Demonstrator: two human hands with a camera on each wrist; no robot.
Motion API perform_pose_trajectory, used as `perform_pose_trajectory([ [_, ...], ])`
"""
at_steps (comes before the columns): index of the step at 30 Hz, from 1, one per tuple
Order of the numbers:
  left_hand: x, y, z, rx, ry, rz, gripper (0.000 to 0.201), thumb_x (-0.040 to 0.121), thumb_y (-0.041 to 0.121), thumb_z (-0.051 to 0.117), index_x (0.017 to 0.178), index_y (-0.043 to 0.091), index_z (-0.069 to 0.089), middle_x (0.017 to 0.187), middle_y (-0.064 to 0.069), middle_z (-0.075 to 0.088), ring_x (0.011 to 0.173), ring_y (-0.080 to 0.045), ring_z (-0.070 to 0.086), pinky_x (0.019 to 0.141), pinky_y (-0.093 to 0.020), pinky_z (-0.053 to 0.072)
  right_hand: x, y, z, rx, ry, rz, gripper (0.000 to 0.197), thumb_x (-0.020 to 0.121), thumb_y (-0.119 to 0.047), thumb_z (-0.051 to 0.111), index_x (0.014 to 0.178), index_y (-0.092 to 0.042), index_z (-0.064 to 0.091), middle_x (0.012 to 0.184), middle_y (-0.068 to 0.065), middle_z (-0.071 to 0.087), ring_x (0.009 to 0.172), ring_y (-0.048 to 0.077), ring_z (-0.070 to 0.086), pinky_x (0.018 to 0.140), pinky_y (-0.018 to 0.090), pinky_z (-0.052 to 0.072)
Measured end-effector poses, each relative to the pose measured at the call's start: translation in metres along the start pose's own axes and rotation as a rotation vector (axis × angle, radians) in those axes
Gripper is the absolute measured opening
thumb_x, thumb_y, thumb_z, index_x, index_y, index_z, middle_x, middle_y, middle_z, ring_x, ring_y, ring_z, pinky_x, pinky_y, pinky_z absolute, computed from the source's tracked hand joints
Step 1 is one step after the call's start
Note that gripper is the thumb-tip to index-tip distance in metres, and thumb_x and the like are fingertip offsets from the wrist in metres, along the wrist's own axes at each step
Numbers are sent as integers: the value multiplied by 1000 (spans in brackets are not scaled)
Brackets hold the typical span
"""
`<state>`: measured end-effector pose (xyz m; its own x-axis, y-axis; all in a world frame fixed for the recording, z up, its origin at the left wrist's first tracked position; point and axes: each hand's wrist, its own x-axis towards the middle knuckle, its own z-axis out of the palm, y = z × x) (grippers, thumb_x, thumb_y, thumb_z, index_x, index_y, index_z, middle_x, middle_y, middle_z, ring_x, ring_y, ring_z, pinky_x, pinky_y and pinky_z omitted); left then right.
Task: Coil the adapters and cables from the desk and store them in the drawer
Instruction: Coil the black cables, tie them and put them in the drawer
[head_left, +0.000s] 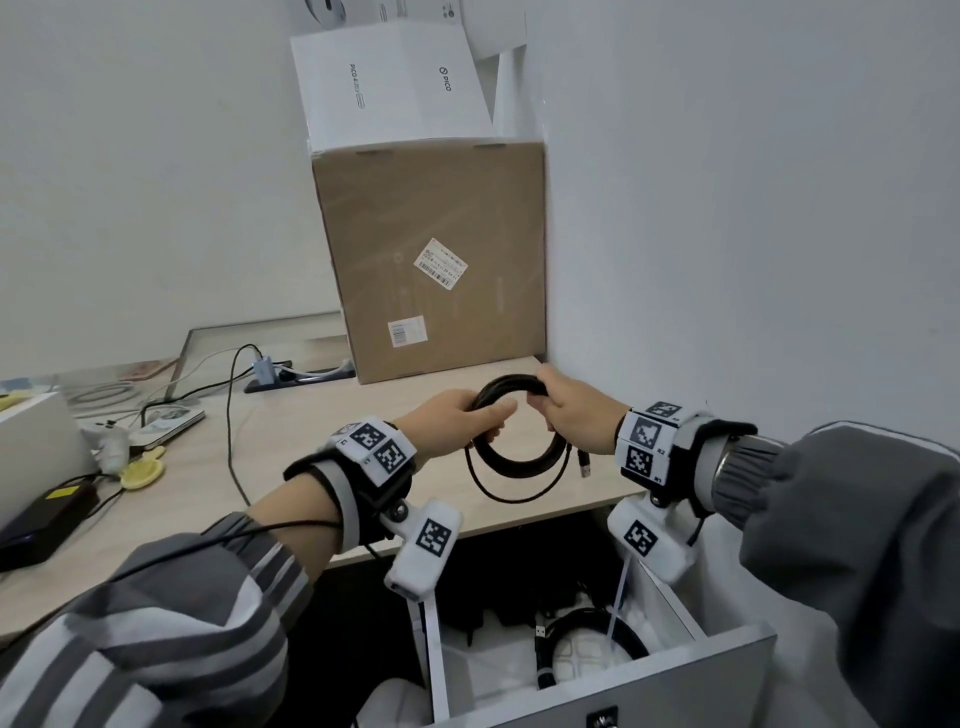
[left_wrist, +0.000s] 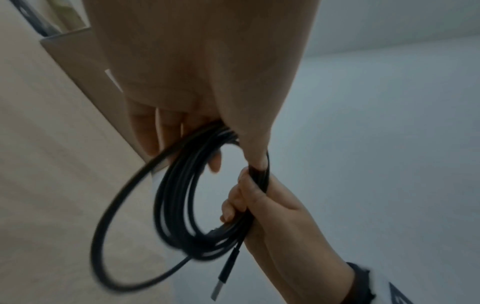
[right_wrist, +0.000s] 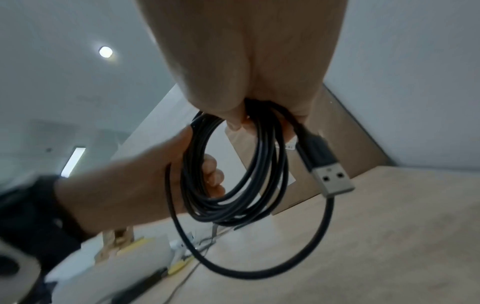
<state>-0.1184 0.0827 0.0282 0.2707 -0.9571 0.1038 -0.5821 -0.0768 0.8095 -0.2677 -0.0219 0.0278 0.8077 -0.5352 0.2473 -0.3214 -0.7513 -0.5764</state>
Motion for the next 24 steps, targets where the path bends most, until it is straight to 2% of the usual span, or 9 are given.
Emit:
perform_pose_trajectory([
  [3,-1,11,3,113,-44,15,49,95,49,47,102,4,62,87,-4,68,79,-16,66,78,-26,52,3,-4,13,-129,-104,-38,10,102,-21,36,100,-11,38,85,9,58,78,25,54,70,36,43],
  [6,0,16,7,150,-1,-1,54,97,50,42,91,1,64,62,-4,55,54,-16,52,62,-27,53,6,-9,19,-101,-100,-62,10,101,-20,35,99,-13,42,95,5,61,86,24,56,80,37,44],
  [8,2,13,6,148,85,3,55,96,50,44,78,2,64,59,-4,48,52,-17,46,56,-29,51,6,-10,20,-49,-53,-70,12,101,-22,37,101,-14,46,97,3,61,87,23,55,80,35,43],
  [9,3,11,6,149,132,16,54,96,49,45,70,5,61,59,-3,47,52,-16,46,53,-27,48,5,-9,21,-16,-47,-71,14,100,-23,40,109,-14,45,102,4,62,90,23,57,83,37,44],
  [12,3,5,5,94,253,54,52,97,47,46,61,9,53,57,-2,46,50,-15,45,49,-23,41,2,-5,20,-10,15,-80,53,95,-31,50,140,-20,25,116,5,60,111,25,53,100,44,39],
  [14,3,-1,1,15,329,50,53,96,49,46,60,10,51,56,-2,46,48,-16,45,51,-26,40,0,0,16,15,103,-63,63,93,-36,54,145,-21,22,128,4,53,125,22,40,108,37,29],
  [17,5,-12,-8,-187,421,5,52,94,51,49,60,12,48,50,1,43,41,-15,40,58,-31,40,-4,10,9,249,228,79,61,93,-33,56,144,-19,26,137,3,45,127,15,35,99,23,25],
  [21,4,-16,-16,-404,458,-16,49,95,49,48,63,12,47,41,8,35,35,-11,32,58,-32,38,-5,22,10,556,158,334,58,95,-34,53,144,-15,29,142,6,42,127,20,42,98,31,36],
  [24,2,-12,-20,-508,439,-9,48,97,49,45,65,13,44,43,8,30,38,-11,28,56,-30,37,-4,23,15,638,80,411,50,98,-30,48,143,-17,33,139,7,45,124,22,47,93,32,41],
])
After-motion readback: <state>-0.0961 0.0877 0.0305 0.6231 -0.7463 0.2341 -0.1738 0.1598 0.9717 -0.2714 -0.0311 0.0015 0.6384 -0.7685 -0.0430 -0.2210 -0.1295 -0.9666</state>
